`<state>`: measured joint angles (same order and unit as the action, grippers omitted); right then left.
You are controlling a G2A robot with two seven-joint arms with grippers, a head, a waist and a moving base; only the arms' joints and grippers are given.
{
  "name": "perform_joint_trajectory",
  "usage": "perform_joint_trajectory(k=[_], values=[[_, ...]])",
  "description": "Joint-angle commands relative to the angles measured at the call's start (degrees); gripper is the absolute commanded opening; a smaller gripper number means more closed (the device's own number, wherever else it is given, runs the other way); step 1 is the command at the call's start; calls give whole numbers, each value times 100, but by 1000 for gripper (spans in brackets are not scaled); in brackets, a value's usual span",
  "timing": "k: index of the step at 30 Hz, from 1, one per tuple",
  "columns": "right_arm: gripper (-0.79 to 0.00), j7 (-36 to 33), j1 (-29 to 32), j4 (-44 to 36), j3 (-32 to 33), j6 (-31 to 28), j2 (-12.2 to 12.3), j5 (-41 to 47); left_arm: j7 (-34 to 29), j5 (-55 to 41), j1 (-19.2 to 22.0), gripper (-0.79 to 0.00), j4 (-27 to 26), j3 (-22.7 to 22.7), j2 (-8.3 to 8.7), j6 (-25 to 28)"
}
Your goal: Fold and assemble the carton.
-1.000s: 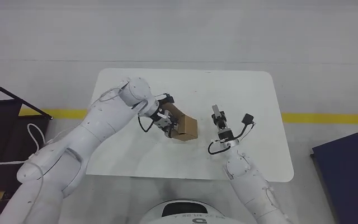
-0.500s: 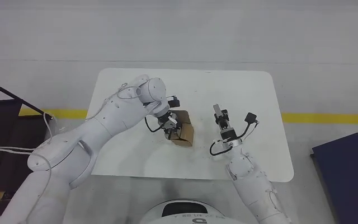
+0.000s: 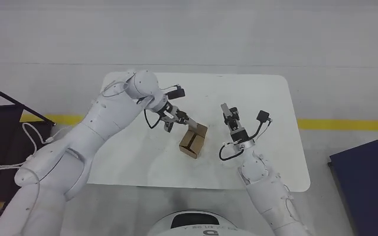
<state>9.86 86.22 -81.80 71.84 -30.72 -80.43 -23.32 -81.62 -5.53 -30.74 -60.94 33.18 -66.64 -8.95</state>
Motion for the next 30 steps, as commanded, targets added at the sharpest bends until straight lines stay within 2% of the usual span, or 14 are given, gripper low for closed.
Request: perform_joint_trajectory(k=[1, 4, 6, 13, 17, 19, 23, 24, 30], values=[[0, 19, 64, -107, 65, -124, 18, -66, -42, -193, -329, 0, -138, 491, 256, 354], [0, 31, 176, -285, 163, -308, 50, -245, -24, -905, -978, 0, -266, 1416, 617, 939], [0, 55, 206, -359, 191, -330, 58, -311, -44, -1289, -1368, 0, -370, 1881, 782, 1124], [0, 55, 206, -359, 191, -330, 58, -311, -44, -1289, -1368, 0, -370, 1881, 782, 1124], [0, 55, 206, -359, 191, -330, 58, -311, 228, -12, -1364, 0, -753, 1507, 792, 924], [0, -4, 222, -300, 162, -270, 60, -384, 245, 352, -1420, 0, -884, 1364, 793, 1058], [0, 78, 281, -62, 97, -738, 58, -272, 283, 694, -1528, -262, -903, 1093, 752, 1393], [0, 107, 303, -5, 107, -869, 63, -298, 316, 674, -1553, -354, -872, 1035, 729, 1452], [0, 269, 474, 31, 198, -1215, 87, -275, 661, 427, -1543, -409, -695, 734, 545, 1744]])
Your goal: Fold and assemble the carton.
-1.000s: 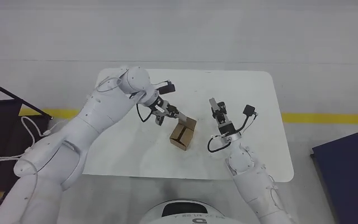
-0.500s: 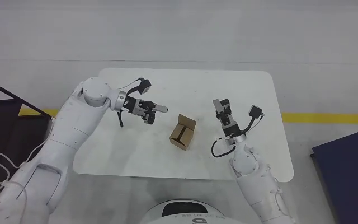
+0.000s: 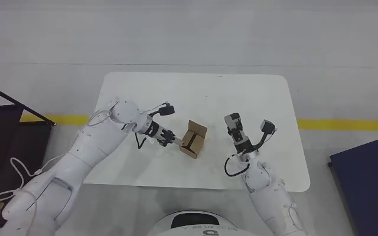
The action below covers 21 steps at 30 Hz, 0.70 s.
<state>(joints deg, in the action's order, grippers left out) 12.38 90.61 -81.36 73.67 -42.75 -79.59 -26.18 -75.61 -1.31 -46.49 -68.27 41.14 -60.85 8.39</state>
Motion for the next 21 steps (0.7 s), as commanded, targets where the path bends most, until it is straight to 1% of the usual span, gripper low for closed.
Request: perform_joint_trajectory(k=[1, 3, 6, 11, 13, 14, 16, 17, 21], values=[[0, 18, 73, -24, 29, -12, 8, 7, 138, 91, 89, -422, 77, -140, -75, -5], [0, 2, 153, -59, 43, 4, 16, -3, 331, 157, 195, -440, 157, -285, -171, -38], [0, -35, 268, -158, 69, 59, 29, -30, 477, 105, 380, -443, 346, -465, -321, 36], [0, -32, 423, -334, 115, 129, 44, 4, 436, 244, 673, -425, 694, -829, -561, 104], [0, -10, 480, -371, 136, 143, 49, 19, 380, 231, 750, -434, 825, -961, -658, 143], [0, 3, 506, -384, 149, 150, 52, 18, 353, 249, 790, -465, 879, -1025, -704, 172], [0, 30, 558, -416, 166, 159, 56, 21, 353, 258, 857, -610, 975, -1117, -786, 205], [0, 52, 585, -437, 178, 161, 58, 23, 346, 276, 891, -785, 1002, -1156, -821, 225], [0, 148, 678, -523, 233, 137, 67, 15, 381, 438, 1039, -785, 1021, -1227, -908, 162]])
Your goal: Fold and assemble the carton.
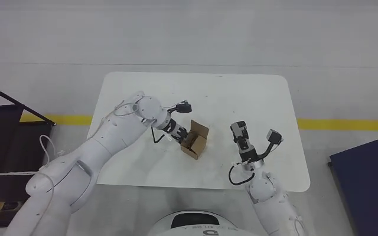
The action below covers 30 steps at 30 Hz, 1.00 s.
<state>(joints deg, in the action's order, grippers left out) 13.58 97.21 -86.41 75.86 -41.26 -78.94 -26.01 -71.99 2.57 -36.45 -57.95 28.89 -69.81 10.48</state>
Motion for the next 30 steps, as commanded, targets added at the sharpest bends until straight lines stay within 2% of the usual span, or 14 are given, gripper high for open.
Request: perform_joint_trajectory(k=[1, 6, 11, 14, 18, 22, 23, 25, 26, 27, 30], values=[[0, 57, 39, -36, 38, -24, 5, -27, 50, 114, 66, -785, -30, 0, -18, -115], [0, 306, 105, -159, 106, -183, 9, -146, 267, 51, 112, -785, -194, 313, 58, -492], [0, 571, 123, -228, 103, -368, -1, -351, 401, 50, 19, -785, -457, 692, 209, -952], [0, 747, 84, -200, 69, -373, -17, -531, 546, -1, -47, -785, -553, 832, 241, -1237], [0, 963, -24, -55, -30, -333, -47, -797, 641, -51, -51, -785, -457, 728, 150, -1754], [0, 1066, -81, 123, -172, -415, -73, -877, 739, -194, 5, -785, -308, 618, 21, -2031], [0, 1072, -100, 202, -216, -420, -80, -906, 782, -236, 11, -742, -272, 614, -2, -2076], [0, 1117, -163, 357, -299, -440, -98, -916, 825, -298, 17, -296, -213, 613, -36, -2119], [0, 1139, -204, 448, -340, -463, -107, -915, 834, -298, 26, -25, -178, 615, -46, -2121], [0, 1171, -252, 543, -371, -485, -116, -926, 829, -295, 35, 0, -156, 616, -55, -2115], [0, 1326, -461, 933, -428, -431, -144, -1105, 808, -298, 63, 0, -117, 673, -55, -2115]])
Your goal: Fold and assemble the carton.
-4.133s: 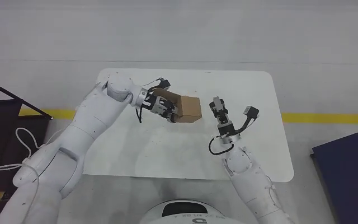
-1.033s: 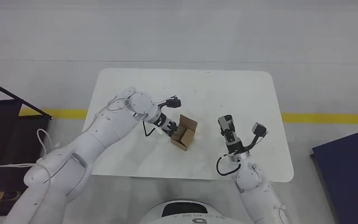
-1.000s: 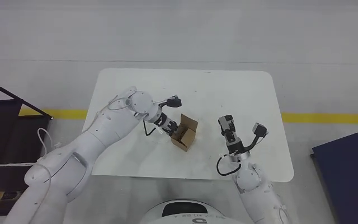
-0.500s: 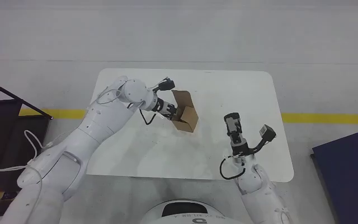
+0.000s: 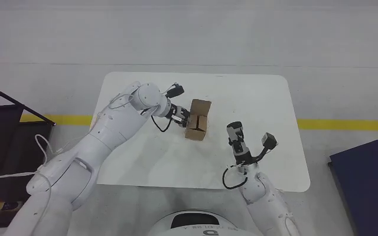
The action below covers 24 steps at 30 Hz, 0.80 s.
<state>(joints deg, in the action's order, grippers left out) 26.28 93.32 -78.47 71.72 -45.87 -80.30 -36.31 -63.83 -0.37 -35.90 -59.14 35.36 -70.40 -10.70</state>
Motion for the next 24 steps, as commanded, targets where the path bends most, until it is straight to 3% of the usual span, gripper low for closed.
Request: perform_joint_trajectory(k=[1, 6, 11, 15, 18, 24], values=[[0, 136, -144, 257, -34, 43, -19, -143, -12, -4, 10, 0, -7, 60, 12, 13], [0, 630, -408, 705, -104, 169, -69, -542, -9, -91, -65, 0, -115, 405, 129, 123], [0, 825, -427, 717, -194, 99, -82, -890, 98, -51, -306, 0, -269, 994, 377, 141], [0, 123, -363, 661, -430, -59, -73, -905, 74, 132, -496, 0, -436, 1442, 580, 84], [0, -343, -353, 609, -648, -75, -95, -613, 52, 323, -539, 0, -485, 1537, 641, 50], [0, -1532, -413, 680, -907, 126, -95, 115, -144, 234, -369, 0, -136, 1107, 455, 159]])
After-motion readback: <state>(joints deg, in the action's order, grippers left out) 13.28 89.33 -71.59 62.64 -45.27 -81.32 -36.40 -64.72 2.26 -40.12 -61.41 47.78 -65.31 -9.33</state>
